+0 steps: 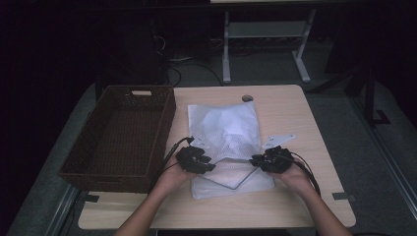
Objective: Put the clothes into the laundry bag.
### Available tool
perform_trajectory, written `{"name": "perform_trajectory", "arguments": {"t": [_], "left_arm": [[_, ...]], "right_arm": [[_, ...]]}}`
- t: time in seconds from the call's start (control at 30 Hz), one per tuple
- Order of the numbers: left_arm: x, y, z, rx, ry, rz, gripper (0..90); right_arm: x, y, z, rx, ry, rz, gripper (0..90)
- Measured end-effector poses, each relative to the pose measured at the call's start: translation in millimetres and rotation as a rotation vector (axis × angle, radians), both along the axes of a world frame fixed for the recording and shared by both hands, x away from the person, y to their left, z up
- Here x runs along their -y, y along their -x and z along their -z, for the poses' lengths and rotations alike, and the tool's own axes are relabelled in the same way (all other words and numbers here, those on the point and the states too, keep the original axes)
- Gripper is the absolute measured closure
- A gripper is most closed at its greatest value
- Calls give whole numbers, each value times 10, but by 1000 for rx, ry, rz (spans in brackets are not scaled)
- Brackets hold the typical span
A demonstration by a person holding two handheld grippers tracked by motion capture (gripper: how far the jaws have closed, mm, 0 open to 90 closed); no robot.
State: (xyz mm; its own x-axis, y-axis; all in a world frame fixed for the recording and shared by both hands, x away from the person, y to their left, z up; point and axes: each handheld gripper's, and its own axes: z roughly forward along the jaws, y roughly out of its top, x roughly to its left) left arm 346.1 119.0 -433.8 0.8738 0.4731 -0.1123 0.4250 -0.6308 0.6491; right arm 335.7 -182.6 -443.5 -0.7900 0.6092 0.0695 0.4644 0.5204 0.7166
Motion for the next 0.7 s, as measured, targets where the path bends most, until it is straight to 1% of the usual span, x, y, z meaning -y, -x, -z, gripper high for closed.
{"name": "perform_trajectory", "arguments": {"t": [0.03,0.1,0.17,0.23,0.3,0.4,0.5,0.53,0.63,0.7], "left_arm": [[-13,21,-9,-5,20,-10,559],[-33,58,-24,-7,34,-14,517],[-47,92,-37,0,41,-24,452],[-61,111,-47,3,58,-36,401],[-76,116,-58,8,73,-40,346],[-100,121,-73,26,80,-54,250],[-110,129,-75,31,76,-60,175],[-113,138,-72,34,71,-61,165],[-120,169,-70,35,66,-55,142],[-137,197,-76,37,67,-58,140]], "right_arm": [[13,15,-16,-2,-7,1,685],[31,32,-34,-6,-19,0,628],[48,46,-52,-10,-22,2,565],[60,55,-63,-12,-22,4,510],[74,57,-74,-14,-33,6,456],[85,72,-104,4,-58,16,356],[94,102,-128,13,-90,14,241],[93,109,-131,14,-91,16,220],[93,129,-142,34,-73,17,167],[92,153,-148,39,-66,18,155]]}}
